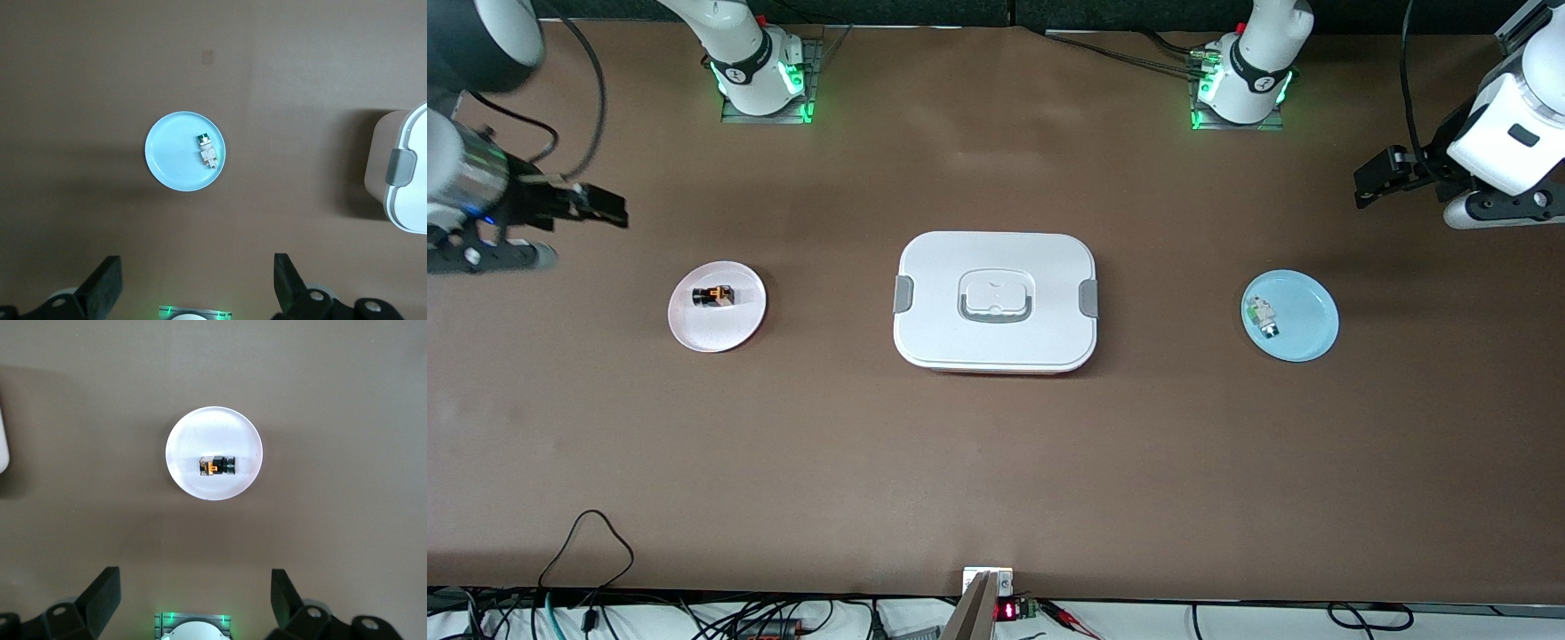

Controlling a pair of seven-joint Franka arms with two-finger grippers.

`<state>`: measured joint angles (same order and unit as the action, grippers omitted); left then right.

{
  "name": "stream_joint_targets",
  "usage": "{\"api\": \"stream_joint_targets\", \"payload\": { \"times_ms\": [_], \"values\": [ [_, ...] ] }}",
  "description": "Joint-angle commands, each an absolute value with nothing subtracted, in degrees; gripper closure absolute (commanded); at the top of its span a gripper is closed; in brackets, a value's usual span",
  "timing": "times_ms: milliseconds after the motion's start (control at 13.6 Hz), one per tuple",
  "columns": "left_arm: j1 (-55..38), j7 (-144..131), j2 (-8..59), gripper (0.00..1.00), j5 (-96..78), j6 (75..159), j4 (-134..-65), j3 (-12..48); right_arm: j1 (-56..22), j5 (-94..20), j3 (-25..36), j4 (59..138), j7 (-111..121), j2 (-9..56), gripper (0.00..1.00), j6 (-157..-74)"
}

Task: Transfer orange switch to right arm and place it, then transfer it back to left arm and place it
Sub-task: 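Move the right gripper back down over the switch on the white plate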

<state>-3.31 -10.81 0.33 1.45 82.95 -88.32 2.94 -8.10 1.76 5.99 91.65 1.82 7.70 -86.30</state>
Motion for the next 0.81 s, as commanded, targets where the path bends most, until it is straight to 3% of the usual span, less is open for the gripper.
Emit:
{"api": "stream_joint_targets", "payload": {
  "times_ms": [0,221,735],
  "values": [
    [-3.34,-9.58,0.97,0.00,1.67,82.71,-86.75,2.81,-8.09,1.14,6.15,90.62,1.14,12.12,0.00,-89.29],
    [-3.34,-9.49,0.97,0.00,1.67,82.71,-86.75,2.81,-8.61,-0.35,6.15,92.27,1.14,14.68,0.00,-92.79],
    [-3.34,-9.49,1.05,0.00,1.58,82.71,-86.75,2.72,-4.04,-0.27,6.15,112.40,1.23,13.36,0.00,-114.24]
  ]
}}
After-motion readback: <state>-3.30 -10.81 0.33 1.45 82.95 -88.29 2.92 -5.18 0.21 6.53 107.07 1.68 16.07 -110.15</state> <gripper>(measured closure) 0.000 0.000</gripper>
